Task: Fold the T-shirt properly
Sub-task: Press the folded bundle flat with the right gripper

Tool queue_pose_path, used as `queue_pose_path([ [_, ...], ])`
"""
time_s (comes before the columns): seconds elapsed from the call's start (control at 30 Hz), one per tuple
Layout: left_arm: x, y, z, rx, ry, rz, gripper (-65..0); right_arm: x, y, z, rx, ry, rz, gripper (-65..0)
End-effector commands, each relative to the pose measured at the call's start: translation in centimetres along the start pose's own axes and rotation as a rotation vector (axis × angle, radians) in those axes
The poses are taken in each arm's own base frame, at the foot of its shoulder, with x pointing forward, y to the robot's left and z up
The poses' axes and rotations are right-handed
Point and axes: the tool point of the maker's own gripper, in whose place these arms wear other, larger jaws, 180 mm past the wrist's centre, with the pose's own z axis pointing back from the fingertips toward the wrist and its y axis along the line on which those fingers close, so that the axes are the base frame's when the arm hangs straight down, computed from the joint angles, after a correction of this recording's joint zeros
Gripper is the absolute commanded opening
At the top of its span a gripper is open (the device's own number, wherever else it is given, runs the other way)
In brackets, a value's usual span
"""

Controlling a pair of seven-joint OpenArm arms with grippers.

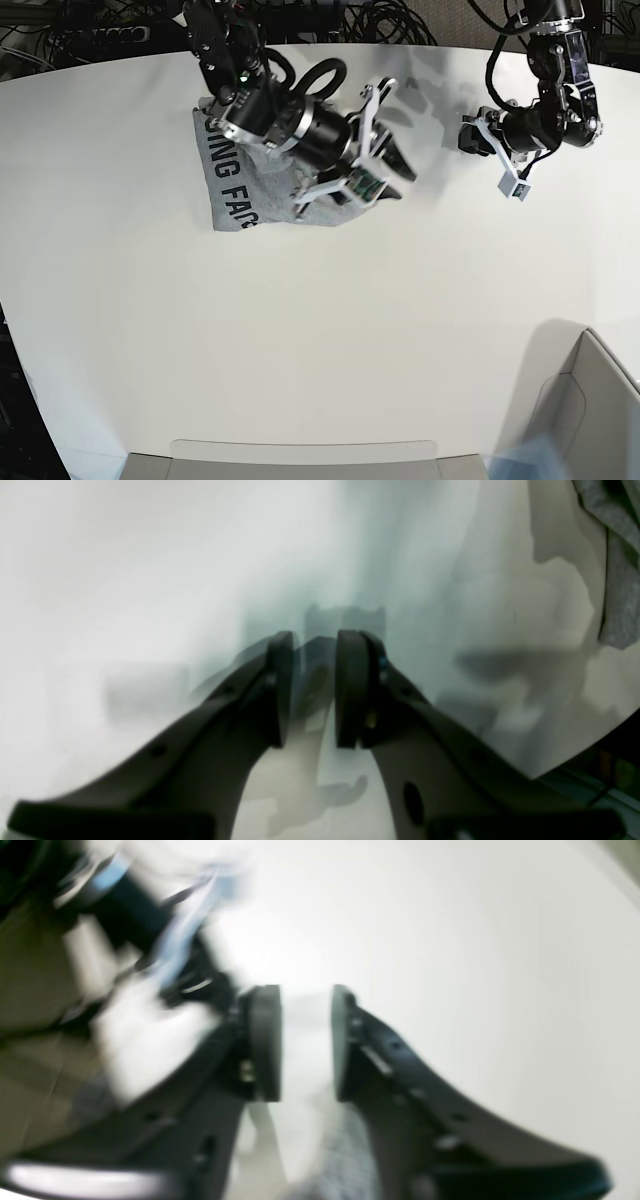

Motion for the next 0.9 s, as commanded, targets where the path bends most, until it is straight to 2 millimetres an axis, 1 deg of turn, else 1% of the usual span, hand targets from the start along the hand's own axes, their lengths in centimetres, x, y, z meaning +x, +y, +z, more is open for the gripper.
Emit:
queue_pose_path([
  [0.0,1.0,0.2,0.6,0.009,-0.026,-0.021,-50.2,0.6,-2.0,0.6,-0.071,-0.028,-0.036,-56.8],
  [0.07,1.0,0.2,0.6,0.009,-0.026,-0.021,-50.2,-0.6,-5.1,1.6,-0.177,-0.005,-0.108,-63.5],
  [0.1,1.0,0.2,0.6,0.009,-0.026,-0.021,-50.2,-2.1,-6.7,2.5,-0.230,0.028,-0.128,-65.0],
  [0.13,1.0,0.2,0.6,0.009,-0.026,-0.021,-50.2,-3.5,-7.5,3.3,-0.256,0.061,-0.135,-65.0],
  [0.23,1.2,0.2,0.6,0.009,-0.029,-0.022,-50.2,-6.5,-8.5,4.9,-0.296,0.133,-0.146,-65.0],
  [0.3,1.7,0.2,0.6,0.008,-0.039,-0.025,-50.2,-8.3,-8.9,5.9,-0.323,0.169,-0.178,-65.0],
  [0.37,1.8,0.2,0.6,0.008,-0.042,-0.026,-50.2,-9.3,-9.4,6.9,-0.360,0.168,-0.211,-65.0],
  [0.43,1.8,0.1,0.6,0.007,-0.041,-0.027,-50.2,-9.8,-9.7,7.7,-0.392,0.139,-0.233,-65.0],
  [0.53,1.9,0.1,0.6,0.007,-0.044,-0.028,-50.2,-10.1,-9.5,8.1,-0.402,0.110,-0.243,-65.0],
  [0.63,1.9,0.1,0.6,0.007,-0.044,-0.028,-50.2,-11.6,-9.1,7.5,-0.382,0.169,-0.263,-65.0],
  [0.67,1.9,0.1,0.6,0.007,-0.044,-0.028,-50.2,-12.1,-8.5,7.0,-0.361,0.194,-0.267,-65.0],
  [0.73,1.9,0.1,0.6,0.008,-0.044,-0.027,-50.2,-12.7,-7.0,5.9,-0.301,0.237,-0.259,-65.0],
  [0.77,1.9,0.1,0.6,0.008,-0.044,-0.027,-50.2,-12.7,-6.1,5.5,-0.271,0.244,-0.250,-65.0],
  [0.87,1.9,0.1,0.6,0.008,-0.044,-0.025,-50.2,-12.2,-2.3,4.2,-0.157,0.245,-0.222,-65.0],
])
